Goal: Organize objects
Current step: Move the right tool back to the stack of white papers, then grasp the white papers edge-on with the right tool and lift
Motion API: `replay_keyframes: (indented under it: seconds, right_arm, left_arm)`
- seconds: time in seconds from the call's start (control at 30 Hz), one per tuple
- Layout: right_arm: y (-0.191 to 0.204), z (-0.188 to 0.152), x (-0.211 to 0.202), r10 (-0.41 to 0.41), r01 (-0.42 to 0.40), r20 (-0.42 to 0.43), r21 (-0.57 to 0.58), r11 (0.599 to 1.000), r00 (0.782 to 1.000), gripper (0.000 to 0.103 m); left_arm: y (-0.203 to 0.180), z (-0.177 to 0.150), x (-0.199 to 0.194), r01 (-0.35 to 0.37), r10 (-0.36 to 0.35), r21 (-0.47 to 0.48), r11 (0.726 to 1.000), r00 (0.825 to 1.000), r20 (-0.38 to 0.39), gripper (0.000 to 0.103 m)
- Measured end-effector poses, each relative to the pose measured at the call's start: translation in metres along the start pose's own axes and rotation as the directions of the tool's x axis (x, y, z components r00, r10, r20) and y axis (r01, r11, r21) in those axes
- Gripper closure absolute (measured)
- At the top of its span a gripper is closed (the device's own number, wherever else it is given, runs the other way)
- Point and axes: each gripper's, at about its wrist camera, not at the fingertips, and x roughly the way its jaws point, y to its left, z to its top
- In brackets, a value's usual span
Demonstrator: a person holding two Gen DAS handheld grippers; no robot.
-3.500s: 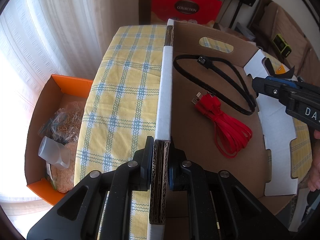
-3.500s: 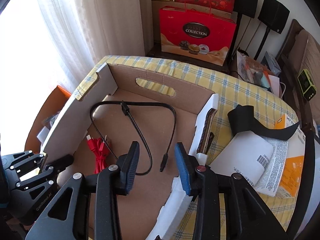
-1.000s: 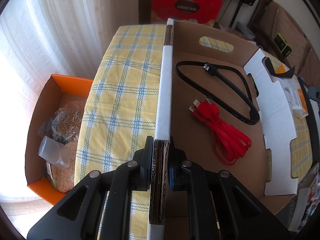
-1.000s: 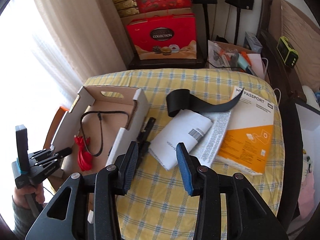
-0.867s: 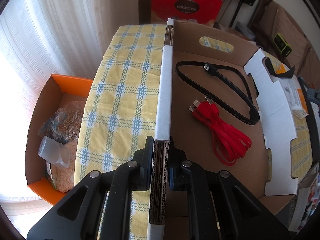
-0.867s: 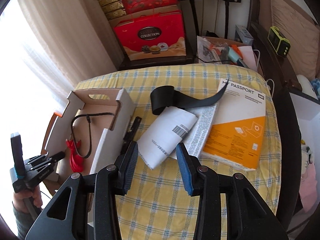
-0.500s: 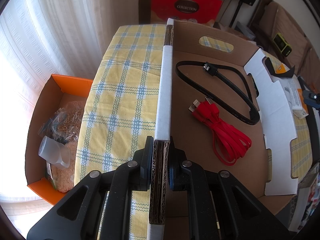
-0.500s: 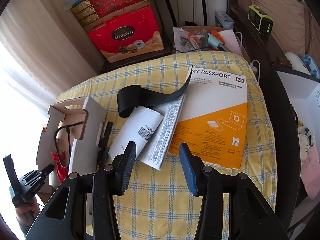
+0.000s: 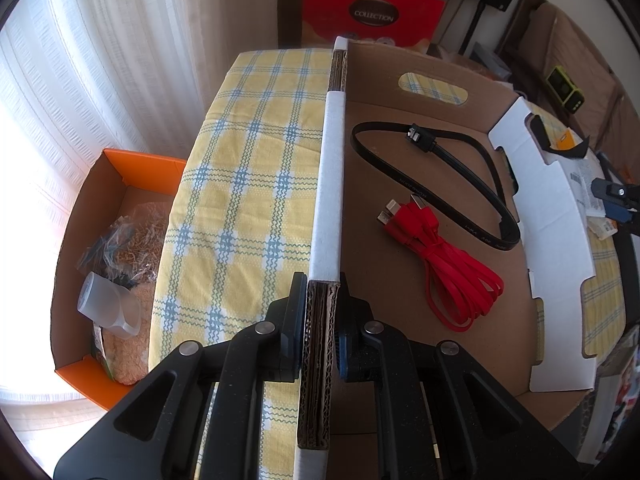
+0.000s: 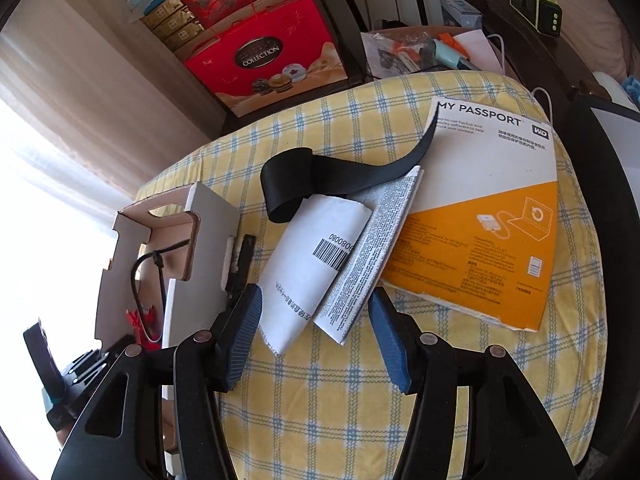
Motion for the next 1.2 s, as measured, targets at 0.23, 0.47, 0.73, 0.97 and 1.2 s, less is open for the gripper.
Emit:
replay_keyframes:
  seconds: [0.23, 0.47, 0.73, 0.97, 1.2]
  right_arm:
    - [0.004, 0.0, 0.027, -0.024, 0.025, -0.024, 0.033, 0.999, 0.999, 0.06]
    - [0.006, 0.002, 0.034, -0.023, 0.022, 0.005, 0.049, 0.999, 1.0, 0.087]
    - [-0.002, 0.0, 0.005, 0.031, -0.036, 0.074, 0.065, 0.997, 0.997, 0.097]
    - [0.0, 0.001, -0.027, 0.062, -0.068, 0.12, 0.052, 0.996, 0.991, 0.097]
    - [0.036, -0.003, -0.052, 0.152, -0.151, 0.139, -0.024, 0.988, 0.978, 0.097]
  left_arm:
    - [0.001, 0.0, 0.0, 0.001, -0.001, 0.0, 1.0, 1.0, 0.0, 0.092]
    - [0.0, 0.002, -0.001, -0.002, 0.002, 0.001, 1.0, 1.0, -0.003, 0.092]
    - [-0.001, 0.004, -0.001, -0.001, 0.001, 0.001, 1.0, 1.0, -0.004, 0.092]
    - [-0.001, 0.004, -0.001, -0.001, 0.001, 0.001, 1.0, 1.0, -0.004, 0.092]
    - [-0.001, 0.003, -0.001, -0.001, 0.001, 0.002, 1.0, 1.0, -0.004, 0.092]
